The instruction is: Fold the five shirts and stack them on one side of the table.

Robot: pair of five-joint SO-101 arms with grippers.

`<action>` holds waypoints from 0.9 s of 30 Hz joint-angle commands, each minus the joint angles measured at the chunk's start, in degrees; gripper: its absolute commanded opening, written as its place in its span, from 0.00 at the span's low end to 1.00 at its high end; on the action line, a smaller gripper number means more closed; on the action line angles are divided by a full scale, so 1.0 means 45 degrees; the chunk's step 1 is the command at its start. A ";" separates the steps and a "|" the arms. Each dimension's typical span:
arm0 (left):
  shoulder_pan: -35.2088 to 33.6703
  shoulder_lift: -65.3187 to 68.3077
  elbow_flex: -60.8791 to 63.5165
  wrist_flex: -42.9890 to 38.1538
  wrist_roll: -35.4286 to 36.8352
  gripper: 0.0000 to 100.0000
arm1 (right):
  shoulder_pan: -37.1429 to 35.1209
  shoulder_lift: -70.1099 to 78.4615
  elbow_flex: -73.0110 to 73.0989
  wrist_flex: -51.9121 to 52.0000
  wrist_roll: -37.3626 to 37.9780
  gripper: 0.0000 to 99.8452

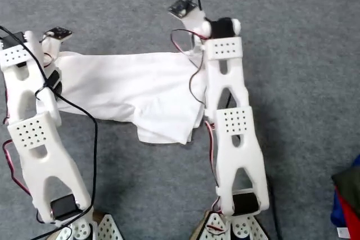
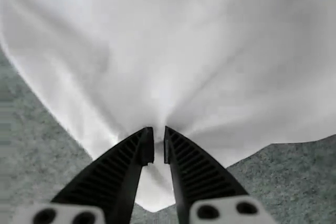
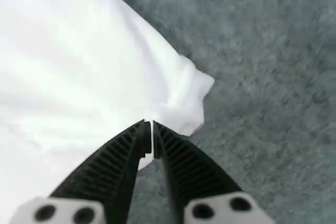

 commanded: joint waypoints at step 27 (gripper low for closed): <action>-0.3067 -1.1126 1.1526 0.0176 -0.1407 0.06 | -0.5284 -1.1477 1.8882 -0.2520 0.3165 0.31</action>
